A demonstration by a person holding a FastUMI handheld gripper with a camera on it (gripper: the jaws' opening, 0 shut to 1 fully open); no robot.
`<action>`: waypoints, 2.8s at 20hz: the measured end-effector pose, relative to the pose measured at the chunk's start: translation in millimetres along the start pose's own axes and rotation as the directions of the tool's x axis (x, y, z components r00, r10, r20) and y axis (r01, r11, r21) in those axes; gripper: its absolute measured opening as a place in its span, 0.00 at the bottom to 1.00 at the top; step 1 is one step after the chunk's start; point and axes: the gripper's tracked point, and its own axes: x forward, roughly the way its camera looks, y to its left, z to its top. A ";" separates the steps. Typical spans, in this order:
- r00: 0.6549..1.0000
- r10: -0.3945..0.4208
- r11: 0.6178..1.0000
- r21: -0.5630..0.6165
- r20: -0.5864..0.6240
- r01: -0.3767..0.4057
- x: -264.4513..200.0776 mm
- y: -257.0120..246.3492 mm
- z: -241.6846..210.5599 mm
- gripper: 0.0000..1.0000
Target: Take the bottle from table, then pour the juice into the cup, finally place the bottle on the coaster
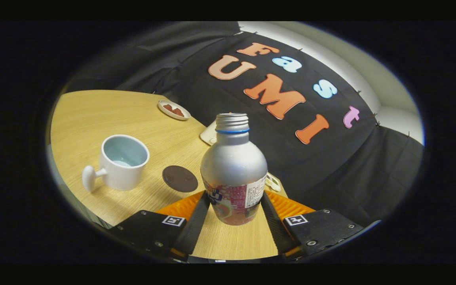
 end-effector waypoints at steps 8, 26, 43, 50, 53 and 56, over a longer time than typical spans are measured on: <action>0.999 -0.036 0.977 -0.209 0.014 0.038 2.1 7.4 9.7 0.76; 0.990 -0.103 0.767 -0.626 0.098 0.142 9.9 -8.7 28.4 0.75; 0.985 -0.087 0.594 -0.786 0.148 0.170 12.8 -6.7 43.4 0.75; 0.990 -0.067 0.556 -0.819 0.122 0.138 17.8 -0.9 36.7 0.75; 0.991 -0.062 0.544 -0.828 0.118 0.132 17.9 0.1 35.1 0.75; 0.991 -0.056 0.535 -0.835 0.118 0.129 17.6 2.3 35.7 0.75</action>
